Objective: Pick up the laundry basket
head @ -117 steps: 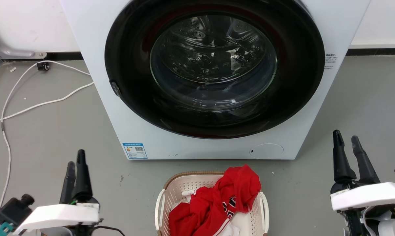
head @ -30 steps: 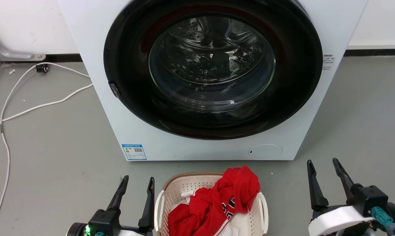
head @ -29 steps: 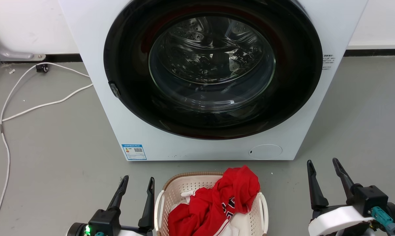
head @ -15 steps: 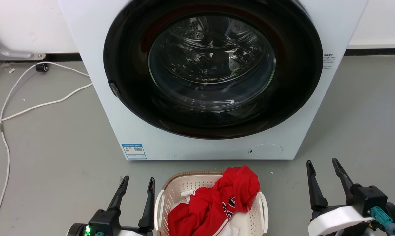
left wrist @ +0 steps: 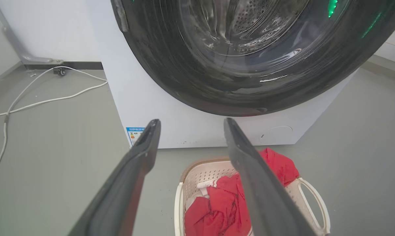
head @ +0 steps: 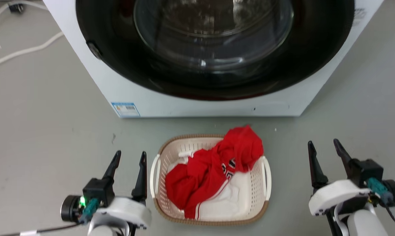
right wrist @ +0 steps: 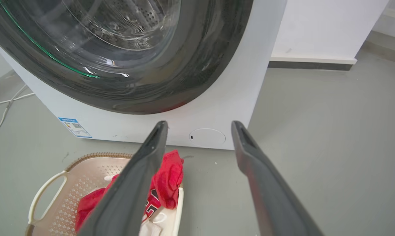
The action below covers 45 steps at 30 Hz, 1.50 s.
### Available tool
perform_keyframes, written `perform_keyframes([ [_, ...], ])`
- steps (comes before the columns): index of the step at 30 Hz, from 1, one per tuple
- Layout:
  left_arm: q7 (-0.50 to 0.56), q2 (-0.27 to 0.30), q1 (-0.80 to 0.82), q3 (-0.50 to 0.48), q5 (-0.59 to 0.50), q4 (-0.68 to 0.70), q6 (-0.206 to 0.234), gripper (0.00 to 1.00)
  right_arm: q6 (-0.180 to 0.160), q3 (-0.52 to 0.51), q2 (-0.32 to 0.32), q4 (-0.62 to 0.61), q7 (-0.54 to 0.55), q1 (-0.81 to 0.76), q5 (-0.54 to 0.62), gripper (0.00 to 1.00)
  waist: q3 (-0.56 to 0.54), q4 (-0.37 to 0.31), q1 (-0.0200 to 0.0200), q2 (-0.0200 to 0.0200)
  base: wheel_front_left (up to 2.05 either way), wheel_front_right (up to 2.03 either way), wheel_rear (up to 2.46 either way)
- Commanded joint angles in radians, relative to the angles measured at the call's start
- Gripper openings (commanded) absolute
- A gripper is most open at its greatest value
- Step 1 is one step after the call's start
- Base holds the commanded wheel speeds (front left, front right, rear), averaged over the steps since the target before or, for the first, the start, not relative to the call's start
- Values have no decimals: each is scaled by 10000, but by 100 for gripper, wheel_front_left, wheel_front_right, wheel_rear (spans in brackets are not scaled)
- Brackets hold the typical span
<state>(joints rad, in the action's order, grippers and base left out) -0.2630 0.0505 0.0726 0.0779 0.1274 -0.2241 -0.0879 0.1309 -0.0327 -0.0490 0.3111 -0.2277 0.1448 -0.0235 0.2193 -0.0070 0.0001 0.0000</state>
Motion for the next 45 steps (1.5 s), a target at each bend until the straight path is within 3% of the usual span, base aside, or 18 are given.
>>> perform_keyframes([
  [1, -26, 7, 606, -89, -94, -448, -89, 100, -4, -74, -18, 323, 260, 497, -26, 100, 1137, -30, -1, 0, 0, 0, 0],
  [6, -26, 119, 1529, -203, -31, -1735, -220, 100, -3, 25, -17, 1092, 758, 1281, -180, 100, 2033, -62, -1, 0, 0, 0, 0],
  [14, -17, 683, 3895, 163, 11, -5161, -391, 100, -4, 608, -17, 3133, 1705, 2926, -810, 100, 3435, -148, -1, 0, 0, 0, 0],
  [23, 935, 1156, 6261, 1844, 891, -7930, -413, 100, -3, 1344, -17, 5707, 2505, 4871, -1799, 100, 4504, -129, -1, 0, 0, 0, 0],
  [33, 2317, 1518, 7665, 3946, 2411, -8733, -417, 100, -3, 2129, -20, 7919, 2986, 6764, -2331, 100, 5293, -50, -1, 0, 0, 0, 0],
  [45, 3466, 2069, 8521, 5891, 4007, -8663, -418, 100, -4, 3008, -18, 9214, 3195, 7956, -3047, 100, 6067, -16, -1, 0, 0, 0, 0],
])
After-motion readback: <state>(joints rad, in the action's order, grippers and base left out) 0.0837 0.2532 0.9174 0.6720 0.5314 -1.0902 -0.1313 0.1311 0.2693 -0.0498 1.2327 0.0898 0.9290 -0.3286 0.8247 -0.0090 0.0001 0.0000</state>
